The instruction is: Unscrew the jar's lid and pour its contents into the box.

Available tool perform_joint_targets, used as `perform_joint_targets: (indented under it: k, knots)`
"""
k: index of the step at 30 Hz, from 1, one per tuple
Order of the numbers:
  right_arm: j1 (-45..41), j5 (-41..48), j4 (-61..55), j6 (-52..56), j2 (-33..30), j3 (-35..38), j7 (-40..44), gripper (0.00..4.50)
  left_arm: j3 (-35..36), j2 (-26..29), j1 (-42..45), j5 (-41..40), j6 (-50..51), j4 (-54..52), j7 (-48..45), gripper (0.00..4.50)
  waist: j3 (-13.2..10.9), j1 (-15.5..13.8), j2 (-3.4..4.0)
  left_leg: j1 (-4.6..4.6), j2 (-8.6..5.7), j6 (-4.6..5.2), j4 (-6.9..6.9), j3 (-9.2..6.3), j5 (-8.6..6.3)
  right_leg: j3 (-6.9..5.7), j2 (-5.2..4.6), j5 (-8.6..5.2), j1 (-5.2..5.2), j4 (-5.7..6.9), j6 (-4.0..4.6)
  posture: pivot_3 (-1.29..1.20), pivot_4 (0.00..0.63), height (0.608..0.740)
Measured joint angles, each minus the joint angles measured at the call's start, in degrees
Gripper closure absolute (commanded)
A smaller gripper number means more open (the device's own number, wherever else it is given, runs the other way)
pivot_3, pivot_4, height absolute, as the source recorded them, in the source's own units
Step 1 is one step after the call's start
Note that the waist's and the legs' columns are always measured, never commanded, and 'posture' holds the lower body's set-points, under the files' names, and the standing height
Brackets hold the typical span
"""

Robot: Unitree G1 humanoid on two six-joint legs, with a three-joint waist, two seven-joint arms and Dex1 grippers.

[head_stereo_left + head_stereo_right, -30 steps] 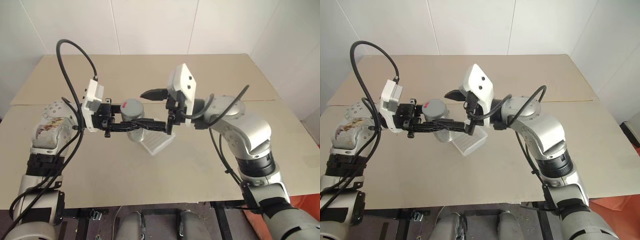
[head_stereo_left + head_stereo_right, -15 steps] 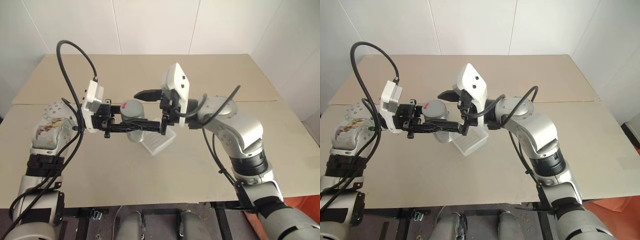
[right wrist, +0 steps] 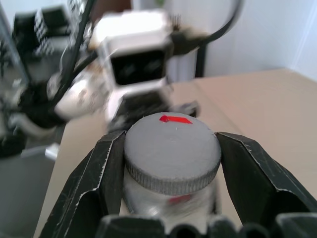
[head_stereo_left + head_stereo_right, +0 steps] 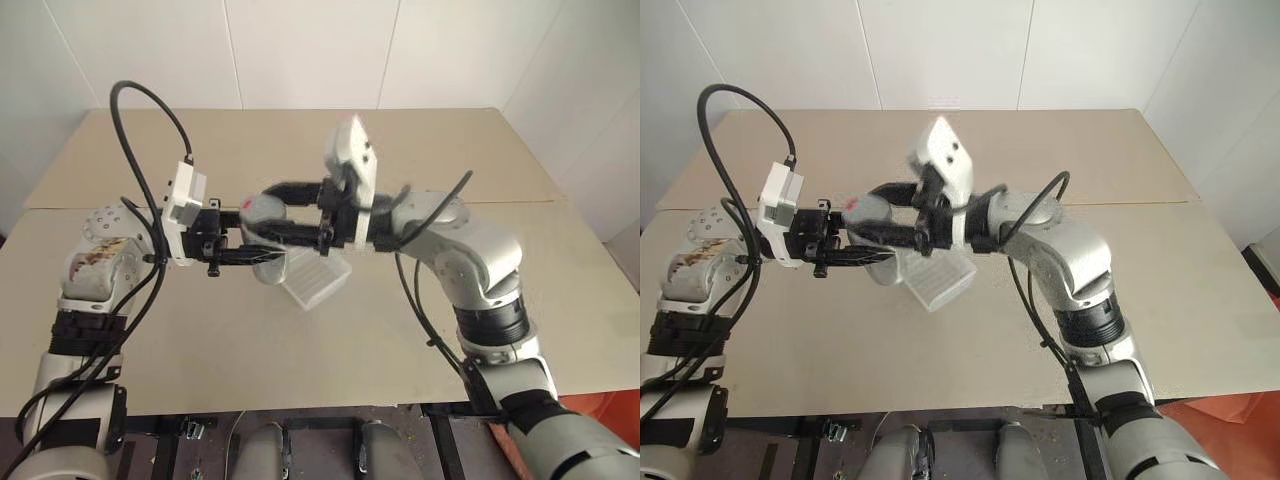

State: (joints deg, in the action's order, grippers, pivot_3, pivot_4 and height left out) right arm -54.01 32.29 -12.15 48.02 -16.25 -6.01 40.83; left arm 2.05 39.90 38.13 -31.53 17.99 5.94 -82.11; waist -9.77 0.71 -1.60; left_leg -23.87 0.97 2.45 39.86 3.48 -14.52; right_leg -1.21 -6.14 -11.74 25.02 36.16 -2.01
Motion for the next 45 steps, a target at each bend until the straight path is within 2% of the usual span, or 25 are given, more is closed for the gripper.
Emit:
perform_joint_targets:
  k: [4, 9, 13, 17, 19, 21, 23, 24, 25, 28, 32, 36, 41, 45]
  knots:
    - [1.67, -2.17, -0.15, -1.48, -5.30, 4.75, -2.83, 1.73, 0.53, 0.58, -0.84, -0.01, -0.18, -0.03, 0.91, 2.47, 0.00, -0.34, -0.01, 0.00, -0.01, 0.01, -0.01, 0.01, -0.01, -0.04, -0.02, 0.00, -0.04, -0.08, 0.00, 0.00, 0.150, 0.740]
    - [18.18, -8.73, -3.53, -7.65, -11.61, 5.24, -5.00, 1.73, 2.54, 1.09, -2.31, -0.02, -0.24, -0.39, 4.00, 2.47, 0.01, -0.24, -0.02, -0.01, -0.03, 0.03, -0.05, 0.06, -0.02, 0.05, -0.03, -0.02, -0.01, -0.11, -0.03, 0.00, 0.150, 0.740]
    - [29.87, -11.27, -4.41, -11.10, -10.39, 7.94, -9.53, 1.73, 3.83, 1.07, -3.16, -0.01, -0.32, -0.62, 6.81, 2.47, 0.02, 0.10, -0.03, 0.01, -0.01, 0.03, -0.04, 0.06, -0.02, 0.09, -0.02, -0.02, 0.00, -0.09, -0.03, 0.00, 0.150, 0.740]
    - [40.48, -14.90, -4.47, -14.34, -10.44, 6.53, -10.64, 1.73, 5.56, 1.09, -5.11, -0.04, -0.24, -1.20, 9.66, 2.47, 0.01, 0.28, -0.03, 0.03, -0.02, 0.03, -0.01, 0.13, -0.02, 0.24, -0.02, -0.02, 0.05, -0.17, -0.03, 0.00, 0.150, 0.740]
    - [41.20, -16.82, -4.24, -15.77, -10.39, 5.35, -11.19, 1.73, 5.58, 1.08, -5.18, -0.04, -0.23, -1.50, 10.26, 2.47, 0.01, 0.38, -0.03, 0.09, -0.04, 0.03, 0.02, 0.16, -0.02, 0.33, -0.02, -0.01, 0.04, -0.16, -0.05, 0.00, 0.150, 0.740]
    - [41.18, -19.05, -4.02, -16.18, -10.48, 3.88, -11.94, 1.02, 5.58, 1.08, -5.34, -0.03, -0.25, -2.20, 10.85, 2.47, 0.02, 0.27, -0.03, 0.25, -0.04, 0.01, 0.02, 0.15, -0.01, 0.32, -0.02, 0.00, -0.06, -0.11, -0.05, 0.00, 0.150, 0.740]
    - [41.18, -20.84, -2.85, -16.11, -10.71, 1.87, -12.22, 0.62, 5.57, 0.92, -5.47, -0.02, -0.25, -2.52, 11.59, 2.47, 0.02, 0.14, -0.03, 0.43, -0.03, 0.00, 0.01, 0.15, 0.00, 0.33, -0.01, 0.00, -0.19, -0.09, -0.05, 0.00, 0.150, 0.740]
    - [41.18, -21.10, -2.27, -15.87, -10.72, 1.39, -12.21, 0.22, 5.57, 0.83, -5.47, 0.01, -0.25, -2.65, 11.89, 2.47, 0.02, 0.12, -0.04, 0.47, -0.03, 0.00, 0.01, 0.15, 0.00, 0.33, -0.01, 0.00, -0.23, -0.09, -0.04, 0.00, 0.150, 0.740]
    - [41.17, -21.33, -2.08, -15.42, -10.85, 1.14, -12.14, 0.02, 5.56, 0.77, -5.47, 0.11, -0.29, -2.77, 12.11, 2.47, 0.02, 0.10, -0.04, 0.49, -0.04, -0.01, 0.01, 0.15, 0.00, 0.34, -0.01, 0.00, -0.26, -0.09, -0.04, 0.00, 0.150, 0.740]
    - [40.48, -21.25, -2.62, -14.03, -13.14, 1.07, -10.73, 0.02, 5.53, 0.54, -5.51, 1.48, -0.98, -2.79, 13.42, 2.47, 0.01, -0.06, -0.04, 0.48, -0.05, 0.00, 0.01, 0.14, 0.00, 0.34, -0.02, 0.00, -0.29, -0.14, -0.05, 0.00, 0.150, 0.740]
    - [38.14, -18.00, -7.14, -9.08, -19.24, 2.72, -5.86, 0.02, 5.29, -1.24, -5.36, 5.91, -5.24, -2.68, 18.17, 2.47, 0.01, -0.18, -0.04, 0.48, -0.05, 0.01, 0.01, 0.12, -0.01, 0.32, -0.02, 0.01, -0.30, -0.17, -0.04, 0.00, 0.150, 0.740]
    - [32.16, -8.42, -13.23, 1.00, -23.41, 6.83, -0.35, 0.02, 1.46, -2.54, -2.25, 18.54, -15.32, 0.62, 27.66, 2.47, 0.00, -0.43, -0.07, 0.60, -0.04, 0.00, 0.01, 0.08, -0.01, 0.26, -0.01, 0.03, -0.46, -0.19, -0.02, 0.00, 0.150, 0.740]
    - [25.06, 2.54, -17.78, 9.92, -26.36, 6.76, 6.08, 0.02, -8.52, -1.81, 3.26, 46.70, -45.96, 12.07, 47.53, 2.47, 0.00, -1.02, -0.07, 0.68, -0.04, 0.04, -0.02, 0.05, -0.04, 0.15, -0.05, 0.04, -0.66, -0.38, -0.01, 0.00, 0.150, 0.740]
    - [22.02, 4.48, -17.61, 10.11, -29.13, 4.52, 10.16, 0.02, -18.24, 1.73, 9.67, 72.50, -63.54, 17.24, 67.81, 2.47, 0.00, -1.49, -0.08, 0.51, -0.12, 0.12, 0.01, 0.13, -0.08, 0.12, -0.17, 0.09, -0.56, -0.41, -0.08, 0.00, 0.150, 0.740]
